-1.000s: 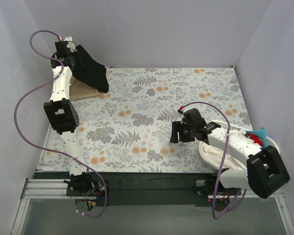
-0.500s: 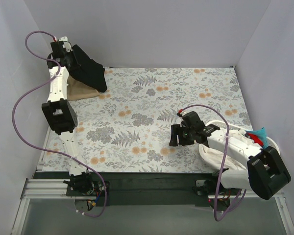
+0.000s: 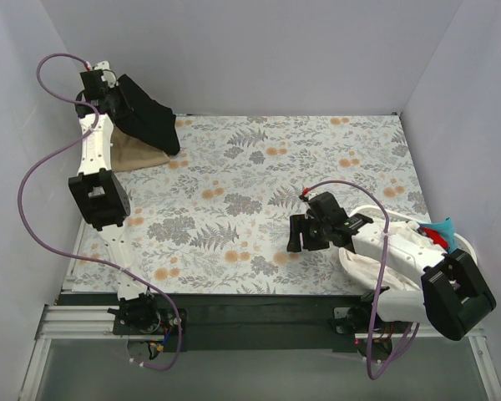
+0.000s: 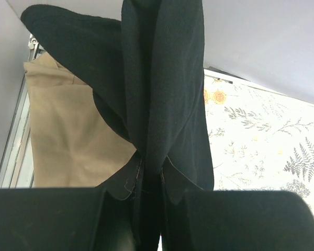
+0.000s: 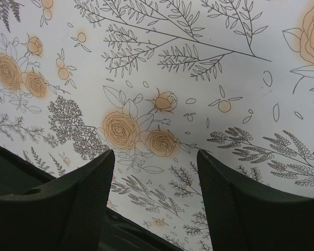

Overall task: Fold and stack the t-shirts
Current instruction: Neatly place the folded tshirt to the corner

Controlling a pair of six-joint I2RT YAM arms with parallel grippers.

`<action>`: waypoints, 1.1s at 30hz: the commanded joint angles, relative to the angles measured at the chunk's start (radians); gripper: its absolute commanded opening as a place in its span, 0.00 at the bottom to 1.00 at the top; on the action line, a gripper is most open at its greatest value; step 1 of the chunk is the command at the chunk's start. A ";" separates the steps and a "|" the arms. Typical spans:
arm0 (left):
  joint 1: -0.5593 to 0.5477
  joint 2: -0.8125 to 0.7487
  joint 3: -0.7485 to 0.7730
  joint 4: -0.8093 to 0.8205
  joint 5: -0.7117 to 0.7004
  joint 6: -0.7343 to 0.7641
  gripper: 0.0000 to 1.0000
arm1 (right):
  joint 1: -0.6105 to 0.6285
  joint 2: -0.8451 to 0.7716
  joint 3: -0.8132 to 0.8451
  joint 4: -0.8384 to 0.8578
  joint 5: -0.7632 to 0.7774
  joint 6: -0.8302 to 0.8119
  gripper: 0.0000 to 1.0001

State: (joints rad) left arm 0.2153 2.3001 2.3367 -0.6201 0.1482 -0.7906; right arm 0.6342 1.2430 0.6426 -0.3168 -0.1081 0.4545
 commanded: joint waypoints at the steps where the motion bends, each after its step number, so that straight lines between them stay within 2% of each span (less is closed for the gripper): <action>1: 0.022 -0.105 0.047 0.060 0.022 -0.013 0.00 | 0.010 -0.020 -0.003 0.021 -0.004 0.013 0.71; 18: 0.061 -0.117 0.023 0.068 0.050 -0.033 0.00 | 0.036 -0.007 -0.011 0.031 -0.004 0.023 0.70; 29: 0.098 -0.096 -0.099 0.088 0.010 -0.073 0.00 | 0.050 -0.002 -0.024 0.041 -0.005 0.032 0.70; 30: 0.101 -0.096 -0.106 0.088 -0.018 -0.079 0.04 | 0.051 -0.004 -0.026 0.039 -0.007 0.032 0.70; 31: 0.101 -0.087 -0.111 0.088 -0.041 -0.091 0.33 | 0.050 -0.002 -0.027 0.041 -0.007 0.032 0.70; 32: 0.102 -0.084 -0.117 0.085 -0.061 -0.098 0.50 | 0.051 -0.002 -0.027 0.041 -0.007 0.030 0.70; 33: 0.105 -0.080 -0.114 0.082 -0.099 -0.107 0.80 | 0.051 -0.004 -0.029 0.039 -0.008 0.032 0.70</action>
State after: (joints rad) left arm 0.3050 2.2833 2.2246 -0.5674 0.1413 -0.8608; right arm 0.6781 1.2434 0.6220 -0.3046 -0.1085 0.4751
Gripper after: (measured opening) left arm 0.492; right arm 0.708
